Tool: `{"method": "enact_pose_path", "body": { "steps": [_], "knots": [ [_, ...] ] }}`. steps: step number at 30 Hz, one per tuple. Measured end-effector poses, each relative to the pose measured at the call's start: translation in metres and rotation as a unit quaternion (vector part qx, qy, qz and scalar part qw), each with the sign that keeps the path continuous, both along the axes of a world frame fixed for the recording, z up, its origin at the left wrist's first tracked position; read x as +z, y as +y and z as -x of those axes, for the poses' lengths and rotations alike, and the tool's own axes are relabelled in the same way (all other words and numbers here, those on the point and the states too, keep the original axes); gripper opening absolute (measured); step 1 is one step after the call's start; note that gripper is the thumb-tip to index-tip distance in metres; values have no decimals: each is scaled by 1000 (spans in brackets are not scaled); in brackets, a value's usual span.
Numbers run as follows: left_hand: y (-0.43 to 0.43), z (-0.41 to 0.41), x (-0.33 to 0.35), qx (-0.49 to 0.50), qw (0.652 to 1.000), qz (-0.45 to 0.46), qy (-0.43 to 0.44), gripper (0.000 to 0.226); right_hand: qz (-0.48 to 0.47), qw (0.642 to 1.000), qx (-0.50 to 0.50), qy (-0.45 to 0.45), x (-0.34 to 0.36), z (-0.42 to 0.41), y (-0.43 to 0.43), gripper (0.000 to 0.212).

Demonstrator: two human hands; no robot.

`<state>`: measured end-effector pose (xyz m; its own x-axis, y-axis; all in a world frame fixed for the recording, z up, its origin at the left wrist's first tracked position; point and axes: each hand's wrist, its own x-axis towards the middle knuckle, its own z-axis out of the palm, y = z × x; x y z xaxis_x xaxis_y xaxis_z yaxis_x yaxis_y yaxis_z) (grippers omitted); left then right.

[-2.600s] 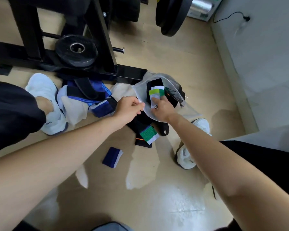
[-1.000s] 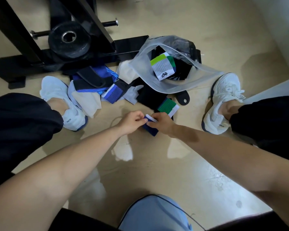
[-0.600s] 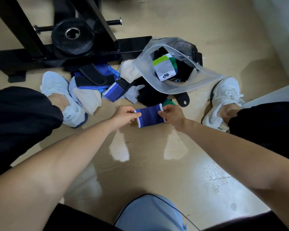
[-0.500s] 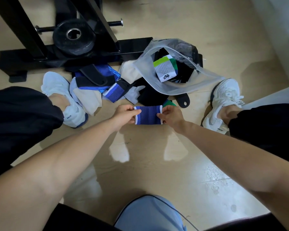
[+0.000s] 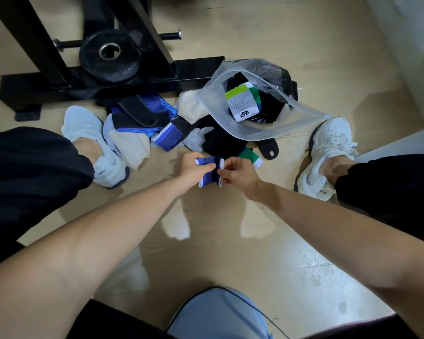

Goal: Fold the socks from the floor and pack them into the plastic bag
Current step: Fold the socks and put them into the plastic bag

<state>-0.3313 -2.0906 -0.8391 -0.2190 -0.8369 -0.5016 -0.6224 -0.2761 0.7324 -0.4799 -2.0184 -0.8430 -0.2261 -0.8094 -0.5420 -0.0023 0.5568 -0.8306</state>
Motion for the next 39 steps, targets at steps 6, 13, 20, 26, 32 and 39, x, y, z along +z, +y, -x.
{"method": "enact_pose_path", "body": {
  "steps": [6, 13, 20, 26, 32, 39],
  "knots": [
    [-10, -13, -2, 25, 997, 28, -64, 31, -17, 999, -43, 25, 2, 10, -2, 21],
    [-9, -16, -5, -17, 998, 53, -20, 48, -22, 999, -43, -4, 0, 14, -1, 21],
    [-5, -15, -2, -91, 986, 110, -91, 58, -20, 997, -51, -62, 3, 14, -2, 21],
    [-9, -10, -2, -29, 995, 91, -36, 22, -8, 998, -29, -48, 2, 15, -2, 20],
    [-16, -18, 2, -126, 987, -73, 67, 31, 1, 997, -7, -72, 3, 16, -4, 8],
    [-15, -19, 8, -19, 970, -163, 182, 6, -53, 986, -12, -159, 1, 18, 2, 14]
  ]
}}
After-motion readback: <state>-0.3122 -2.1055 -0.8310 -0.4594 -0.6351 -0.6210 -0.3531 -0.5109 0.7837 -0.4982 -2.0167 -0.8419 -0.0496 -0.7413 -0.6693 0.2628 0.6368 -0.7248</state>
